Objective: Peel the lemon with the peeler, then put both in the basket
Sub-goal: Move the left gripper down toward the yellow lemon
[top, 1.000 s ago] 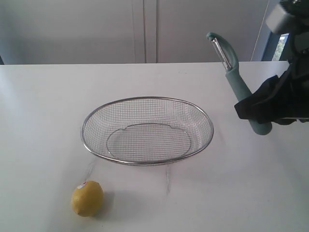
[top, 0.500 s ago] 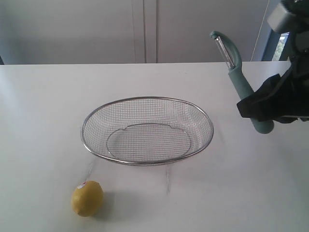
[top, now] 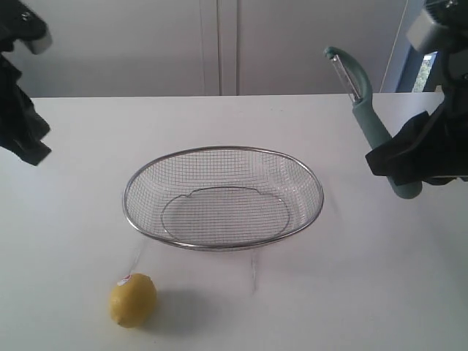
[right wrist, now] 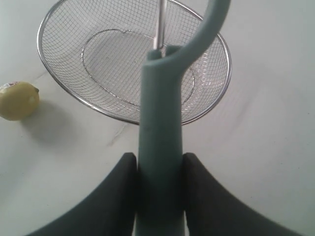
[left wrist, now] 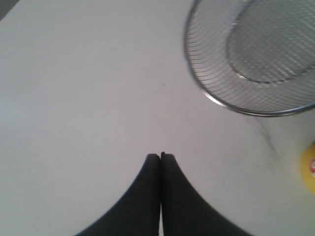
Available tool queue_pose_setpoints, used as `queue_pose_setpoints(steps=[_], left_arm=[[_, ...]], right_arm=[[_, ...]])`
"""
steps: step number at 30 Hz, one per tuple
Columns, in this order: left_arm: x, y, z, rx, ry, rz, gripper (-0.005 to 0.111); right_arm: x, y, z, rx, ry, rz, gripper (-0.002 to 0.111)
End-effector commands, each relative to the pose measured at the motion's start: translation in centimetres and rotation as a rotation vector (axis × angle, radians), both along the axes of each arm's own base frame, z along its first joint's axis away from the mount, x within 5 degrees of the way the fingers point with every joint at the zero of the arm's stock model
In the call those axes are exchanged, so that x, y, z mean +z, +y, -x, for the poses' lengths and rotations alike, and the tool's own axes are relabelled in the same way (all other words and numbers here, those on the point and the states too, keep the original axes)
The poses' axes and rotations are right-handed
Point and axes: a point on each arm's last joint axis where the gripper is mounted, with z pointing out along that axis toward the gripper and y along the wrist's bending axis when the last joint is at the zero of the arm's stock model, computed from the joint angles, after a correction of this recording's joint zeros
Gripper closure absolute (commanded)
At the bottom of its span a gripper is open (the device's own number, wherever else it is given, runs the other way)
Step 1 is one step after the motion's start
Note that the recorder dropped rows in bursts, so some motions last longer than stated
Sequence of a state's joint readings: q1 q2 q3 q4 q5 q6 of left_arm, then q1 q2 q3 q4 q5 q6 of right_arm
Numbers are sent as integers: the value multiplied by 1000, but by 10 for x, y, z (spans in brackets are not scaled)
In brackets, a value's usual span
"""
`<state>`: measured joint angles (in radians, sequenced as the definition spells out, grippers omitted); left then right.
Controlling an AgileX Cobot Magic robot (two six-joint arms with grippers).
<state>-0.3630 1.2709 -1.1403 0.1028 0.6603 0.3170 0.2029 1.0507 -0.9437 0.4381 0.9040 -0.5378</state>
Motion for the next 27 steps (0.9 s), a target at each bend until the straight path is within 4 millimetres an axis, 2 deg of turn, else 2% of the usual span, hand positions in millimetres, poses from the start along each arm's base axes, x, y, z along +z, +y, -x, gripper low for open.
queue_pose_setpoints(steps=[1,10,14,19,23,27], left_arm=[[-3,-32,23,-151,85,-48,107],[-12,-58,66,-349,311,-146,107],[-18,-62,69,-404,329,-122,107],[-48,-64,66,-413,259,-97,107],[-62,-65,64,-407,218,-76,107],[-76,-69,66,-243,291,58,107]], right_arm=[[0,-1,0,-12,-12,-2,107],[1,-1,0,-16,-20,-7,107],[2,0,-1,-22,-26,-31,107],[2,1,-4,-49,-34,-53,107],[3,1,-5,-53,-42,-54,107],[0,1,-6,-64,-46,-64,107]])
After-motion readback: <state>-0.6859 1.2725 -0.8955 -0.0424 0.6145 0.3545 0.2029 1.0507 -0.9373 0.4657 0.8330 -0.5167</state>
